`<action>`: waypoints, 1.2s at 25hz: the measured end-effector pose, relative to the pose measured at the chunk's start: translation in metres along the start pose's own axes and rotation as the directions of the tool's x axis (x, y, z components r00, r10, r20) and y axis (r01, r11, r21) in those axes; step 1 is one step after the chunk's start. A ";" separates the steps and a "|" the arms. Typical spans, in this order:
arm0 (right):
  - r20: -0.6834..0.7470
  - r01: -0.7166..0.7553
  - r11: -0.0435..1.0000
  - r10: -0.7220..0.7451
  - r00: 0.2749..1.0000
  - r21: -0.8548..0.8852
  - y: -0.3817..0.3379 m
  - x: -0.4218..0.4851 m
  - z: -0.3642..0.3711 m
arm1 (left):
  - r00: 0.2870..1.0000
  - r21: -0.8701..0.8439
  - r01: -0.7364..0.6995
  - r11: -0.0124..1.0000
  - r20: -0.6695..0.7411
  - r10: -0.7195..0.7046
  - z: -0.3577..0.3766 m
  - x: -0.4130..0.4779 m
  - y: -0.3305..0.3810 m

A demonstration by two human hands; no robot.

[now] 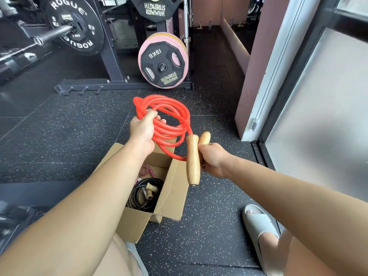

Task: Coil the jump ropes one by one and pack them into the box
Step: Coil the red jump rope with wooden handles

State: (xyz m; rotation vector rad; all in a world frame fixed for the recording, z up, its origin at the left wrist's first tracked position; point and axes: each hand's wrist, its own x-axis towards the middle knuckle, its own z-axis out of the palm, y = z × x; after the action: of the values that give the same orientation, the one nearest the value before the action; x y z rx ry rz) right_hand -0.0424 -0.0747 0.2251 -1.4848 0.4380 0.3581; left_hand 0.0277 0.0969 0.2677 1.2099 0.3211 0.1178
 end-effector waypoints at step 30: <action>0.155 0.166 0.010 -0.311 0.938 -0.986 -0.043 -0.002 -0.008 | 0.892 0.401 -0.271 0.875 0.447 0.071 0.007 -0.020 -0.048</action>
State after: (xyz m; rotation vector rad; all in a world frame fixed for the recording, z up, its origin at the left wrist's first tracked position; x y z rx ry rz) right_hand -0.0234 -0.0857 0.2635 -3.0089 -0.1383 0.2882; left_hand 0.0074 0.0685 0.2284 1.6937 -0.1587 -0.0705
